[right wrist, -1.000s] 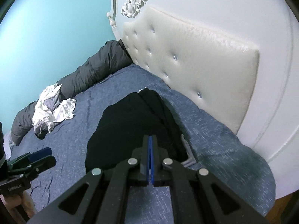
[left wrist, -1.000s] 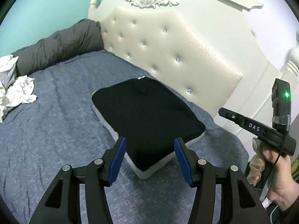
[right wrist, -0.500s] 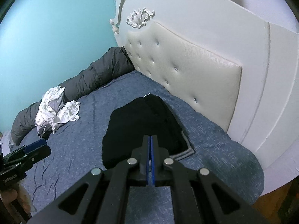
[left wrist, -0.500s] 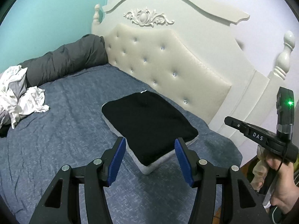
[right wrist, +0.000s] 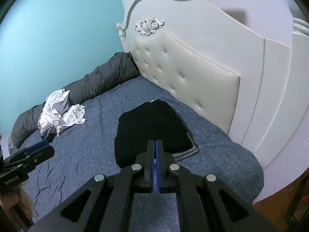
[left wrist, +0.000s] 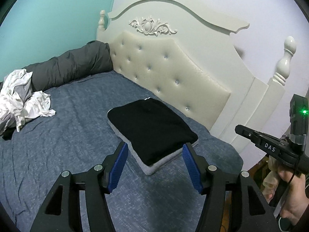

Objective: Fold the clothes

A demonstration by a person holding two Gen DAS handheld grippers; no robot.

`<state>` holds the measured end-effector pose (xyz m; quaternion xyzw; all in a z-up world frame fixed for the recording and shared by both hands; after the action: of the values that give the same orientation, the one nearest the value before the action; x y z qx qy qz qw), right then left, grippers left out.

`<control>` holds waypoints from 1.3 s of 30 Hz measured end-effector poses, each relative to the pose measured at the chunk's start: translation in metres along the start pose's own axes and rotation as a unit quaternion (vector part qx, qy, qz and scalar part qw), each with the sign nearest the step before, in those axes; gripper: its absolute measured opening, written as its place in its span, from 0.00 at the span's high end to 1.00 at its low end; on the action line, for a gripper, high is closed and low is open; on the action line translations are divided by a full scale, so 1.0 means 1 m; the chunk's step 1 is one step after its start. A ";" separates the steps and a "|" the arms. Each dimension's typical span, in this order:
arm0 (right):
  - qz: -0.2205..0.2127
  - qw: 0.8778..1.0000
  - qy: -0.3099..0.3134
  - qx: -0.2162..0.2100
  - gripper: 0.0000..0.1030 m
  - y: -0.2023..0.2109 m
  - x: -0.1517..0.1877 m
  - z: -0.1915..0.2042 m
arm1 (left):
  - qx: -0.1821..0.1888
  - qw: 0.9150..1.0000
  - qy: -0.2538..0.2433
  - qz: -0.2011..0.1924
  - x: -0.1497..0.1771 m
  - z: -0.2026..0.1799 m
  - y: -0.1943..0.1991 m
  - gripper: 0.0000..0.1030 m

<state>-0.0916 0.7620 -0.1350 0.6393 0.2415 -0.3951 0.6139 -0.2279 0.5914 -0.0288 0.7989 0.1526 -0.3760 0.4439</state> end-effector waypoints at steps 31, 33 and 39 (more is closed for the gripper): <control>-0.026 0.999 0.009 0.027 0.94 0.090 0.022 0.048 | 0.004 0.999 -0.015 -0.028 0.019 0.001 0.085 0.29; -0.029 0.999 0.012 0.031 0.92 0.095 0.024 0.052 | 0.006 1.000 -0.013 -0.028 0.020 0.002 0.090 0.28; -0.037 0.999 0.012 0.037 0.87 0.111 0.031 0.061 | 0.007 0.999 -0.015 -0.030 0.027 0.003 0.102 0.26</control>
<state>0.0012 0.6822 -0.0899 0.6572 0.2572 -0.4184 0.5717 -0.1524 0.5290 0.0109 0.7912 0.1671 -0.4023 0.4293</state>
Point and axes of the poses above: each gripper's, at about its wrist camera, not at the fingertips, and y roughly against the way its jaws point, z to its left, x to its underside, the point moved 8 cm from there along -y, roughly the way its jaws point, and after that the axes turned 10 degrees about y, right-handed, at the moved point
